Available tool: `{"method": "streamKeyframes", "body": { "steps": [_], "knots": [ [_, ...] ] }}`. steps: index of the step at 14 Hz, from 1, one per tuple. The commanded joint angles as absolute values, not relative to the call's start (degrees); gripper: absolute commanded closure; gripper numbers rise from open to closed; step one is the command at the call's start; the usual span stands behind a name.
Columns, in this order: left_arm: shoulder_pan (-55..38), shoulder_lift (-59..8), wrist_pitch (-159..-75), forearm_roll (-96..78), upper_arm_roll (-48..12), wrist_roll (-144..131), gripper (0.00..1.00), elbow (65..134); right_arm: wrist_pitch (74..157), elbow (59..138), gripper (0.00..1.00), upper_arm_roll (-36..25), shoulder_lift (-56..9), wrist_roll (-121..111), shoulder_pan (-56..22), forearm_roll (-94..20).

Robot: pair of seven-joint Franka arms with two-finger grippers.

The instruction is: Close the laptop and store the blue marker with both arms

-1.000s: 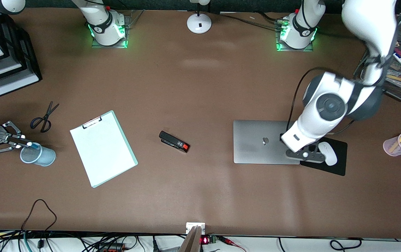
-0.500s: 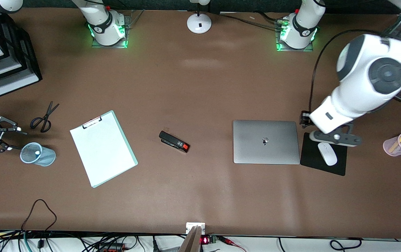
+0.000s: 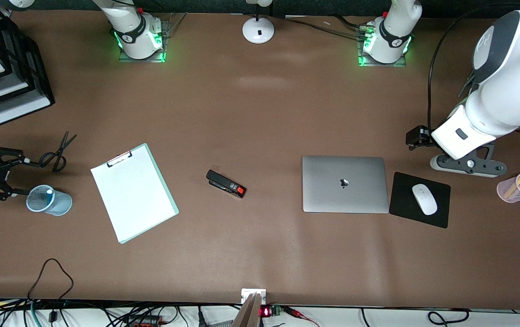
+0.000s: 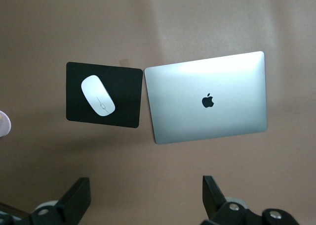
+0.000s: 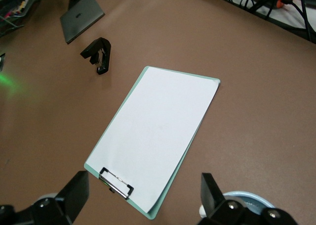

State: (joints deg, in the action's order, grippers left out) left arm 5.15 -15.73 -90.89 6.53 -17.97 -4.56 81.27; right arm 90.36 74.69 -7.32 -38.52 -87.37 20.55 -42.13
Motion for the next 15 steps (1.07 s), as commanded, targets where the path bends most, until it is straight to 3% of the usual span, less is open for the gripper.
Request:
{"method": "streamKeyframes", "body": {
  "steps": [1,4,8,15],
  "knots": [
    [6.9,-14.7,-90.4,1.4,-16.0,2.1,0.0,82.0,89.7,74.4,0.0,-7.2,-34.3,-75.8,16.8,-37.4],
    [1.6,-7.8,-91.3,0.0,-6.8,5.3,0.0,91.1,89.8,74.2,0.0,-7.2,-31.3,-61.8,10.7,-30.6],
    [1.4,3.9,-103.9,-0.7,-5.7,4.7,0.0,105.0,89.7,74.2,0.0,-7.2,-28.6,-48.4,4.7,-23.3],
    [1.8,-1.0,-96.8,-0.4,-5.6,3.9,0.0,98.1,85.3,75.0,0.0,-7.2,-22.3,-22.3,-7.3,-11.6]
  ]
}}
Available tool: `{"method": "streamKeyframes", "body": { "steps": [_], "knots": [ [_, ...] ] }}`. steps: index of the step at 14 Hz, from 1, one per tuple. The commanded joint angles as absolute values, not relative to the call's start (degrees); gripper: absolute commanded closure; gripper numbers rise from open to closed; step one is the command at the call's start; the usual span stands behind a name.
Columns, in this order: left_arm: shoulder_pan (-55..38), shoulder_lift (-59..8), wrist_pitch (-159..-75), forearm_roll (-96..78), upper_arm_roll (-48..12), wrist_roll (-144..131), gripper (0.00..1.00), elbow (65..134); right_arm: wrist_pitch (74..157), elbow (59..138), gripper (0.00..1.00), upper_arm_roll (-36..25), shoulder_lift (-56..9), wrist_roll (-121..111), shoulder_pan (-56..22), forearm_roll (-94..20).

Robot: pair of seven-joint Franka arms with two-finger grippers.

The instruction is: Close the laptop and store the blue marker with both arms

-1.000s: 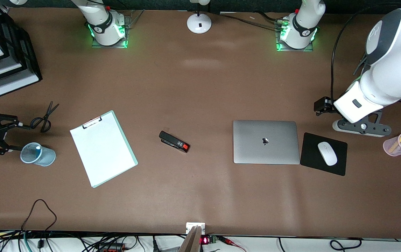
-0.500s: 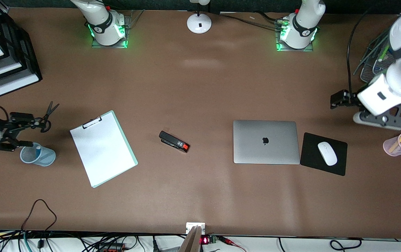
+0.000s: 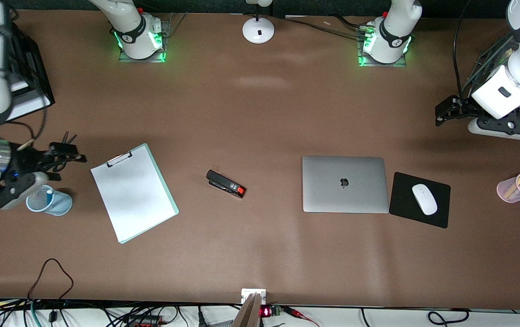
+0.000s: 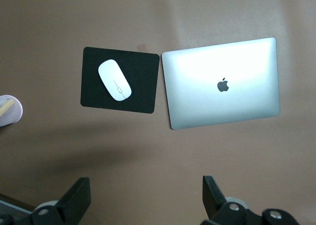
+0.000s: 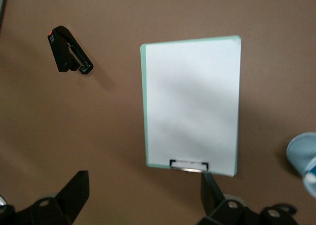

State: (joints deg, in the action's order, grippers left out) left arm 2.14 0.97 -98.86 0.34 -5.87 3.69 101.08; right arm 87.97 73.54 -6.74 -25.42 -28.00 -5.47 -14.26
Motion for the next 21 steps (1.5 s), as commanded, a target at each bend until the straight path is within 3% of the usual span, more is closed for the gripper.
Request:
{"method": "streamKeyframes", "body": {
  "steps": [1,10,13,17,21],
  "knots": [
    [1.7,-1.3,-96.9,-0.2,-5.7,3.8,0.0,97.7,83.8,75.5,0.0,-7.2,-20.9,-19.0,-7.8,-10.6],
    [3.2,-4.0,-94.0,-3.0,-5.3,4.0,0.0,93.3,80.3,84.5,0.0,-7.1,-6.7,-13.1,-9.2,-0.7],
    [3.6,-4.0,-91.1,-2.8,-5.5,4.1,0.0,91.0,85.0,89.8,0.0,-7.4,-2.3,-11.9,-8.7,-0.7],
    [3.5,-4.1,-90.5,-2.9,-6.0,4.0,0.0,89.3,93.2,101.0,0.0,-7.4,8.2,-8.2,-8.8,-0.7],
    [3.3,-4.4,-90.5,-2.8,-6.0,4.2,0.0,89.0,93.1,100.9,0.0,-7.5,8.8,-6.7,-8.3,0.5]
  ]
}}
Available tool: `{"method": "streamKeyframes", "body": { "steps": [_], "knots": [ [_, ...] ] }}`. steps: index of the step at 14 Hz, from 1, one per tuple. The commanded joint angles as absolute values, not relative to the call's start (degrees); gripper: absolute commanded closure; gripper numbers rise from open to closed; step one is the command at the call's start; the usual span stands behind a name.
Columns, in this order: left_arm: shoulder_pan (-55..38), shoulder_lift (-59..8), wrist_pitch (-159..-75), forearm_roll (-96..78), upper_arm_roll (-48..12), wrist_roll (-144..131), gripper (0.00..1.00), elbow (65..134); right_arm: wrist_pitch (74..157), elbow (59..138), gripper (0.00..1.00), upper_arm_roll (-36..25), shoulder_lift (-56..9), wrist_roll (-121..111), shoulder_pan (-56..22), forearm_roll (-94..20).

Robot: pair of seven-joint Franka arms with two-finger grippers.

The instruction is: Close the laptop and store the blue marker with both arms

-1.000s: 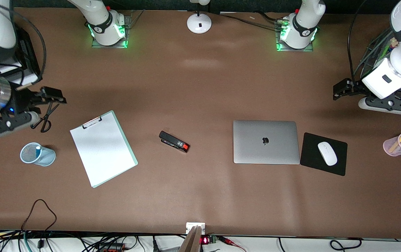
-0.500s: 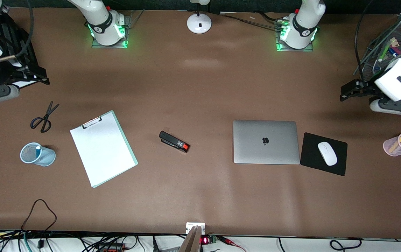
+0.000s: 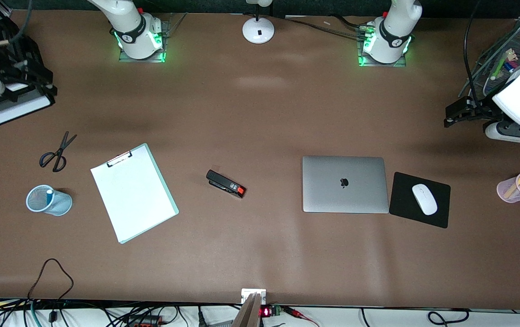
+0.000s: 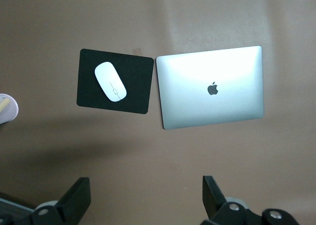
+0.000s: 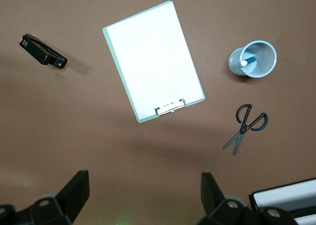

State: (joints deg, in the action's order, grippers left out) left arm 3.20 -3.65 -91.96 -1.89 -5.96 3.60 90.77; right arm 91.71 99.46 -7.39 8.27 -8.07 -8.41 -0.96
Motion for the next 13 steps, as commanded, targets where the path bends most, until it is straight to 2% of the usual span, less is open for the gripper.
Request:
{"method": "streamKeyframes", "body": {
  "steps": [1,4,9,13],
  "knots": [
    [3.3,-4.4,-90.5,-2.8,-5.9,4.2,0.0,89.0,93.0,100.4,0.0,-7.8,7.7,-7.3,-8.1,0.3],
    [3.6,-4.3,-90.5,-2.9,-5.9,4.2,0.0,88.8,92.8,97.2,0.0,-9.2,5.0,-7.4,-8.1,-0.3],
    [3.5,-4.4,-90.6,-2.8,-5.9,4.2,0.0,88.8,92.3,97.5,0.0,-8.8,6.1,-4.7,-9.0,-1.1],
    [3.6,-4.4,-90.5,-2.8,-5.9,4.2,0.0,88.6,90.7,97.5,0.0,-6.3,6.9,7.5,-9.1,-0.5]
  ]
}}
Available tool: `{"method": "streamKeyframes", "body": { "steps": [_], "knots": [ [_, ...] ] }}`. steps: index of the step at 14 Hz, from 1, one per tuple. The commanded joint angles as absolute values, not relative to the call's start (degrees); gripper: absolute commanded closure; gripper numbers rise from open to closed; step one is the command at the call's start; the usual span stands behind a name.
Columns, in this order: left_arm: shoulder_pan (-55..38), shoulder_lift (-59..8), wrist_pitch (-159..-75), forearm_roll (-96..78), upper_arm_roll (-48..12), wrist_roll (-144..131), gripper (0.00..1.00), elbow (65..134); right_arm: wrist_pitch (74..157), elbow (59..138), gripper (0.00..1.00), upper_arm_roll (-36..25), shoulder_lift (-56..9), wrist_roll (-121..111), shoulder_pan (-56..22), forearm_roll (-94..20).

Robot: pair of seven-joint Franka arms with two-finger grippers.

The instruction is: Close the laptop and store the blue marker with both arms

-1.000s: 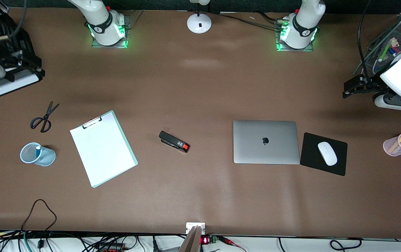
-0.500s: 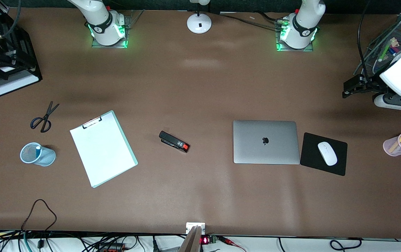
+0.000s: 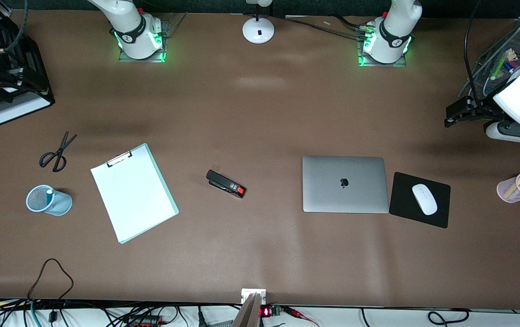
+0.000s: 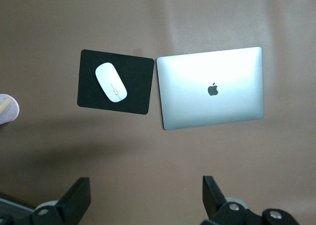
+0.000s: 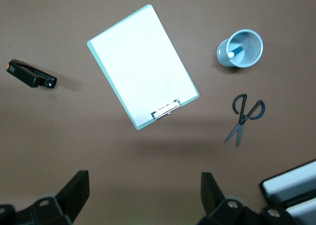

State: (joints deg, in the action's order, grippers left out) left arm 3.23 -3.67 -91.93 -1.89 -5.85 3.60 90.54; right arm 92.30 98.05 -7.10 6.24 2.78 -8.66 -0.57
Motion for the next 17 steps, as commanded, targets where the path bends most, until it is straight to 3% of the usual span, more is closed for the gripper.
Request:
{"method": "streamKeyframes", "body": {
  "steps": [1,17],
  "knots": [
    [3.6,-4.4,-90.4,-2.8,-5.9,4.2,0.0,88.6,90.5,97.5,0.0,-6.3,6.9,7.6,-9.1,-0.5],
    [3.6,-4.3,-90.4,-2.9,-5.9,4.2,0.0,88.5,90.4,95.5,0.0,-6.6,5.8,1.9,-8.9,-0.5]
  ]
}}
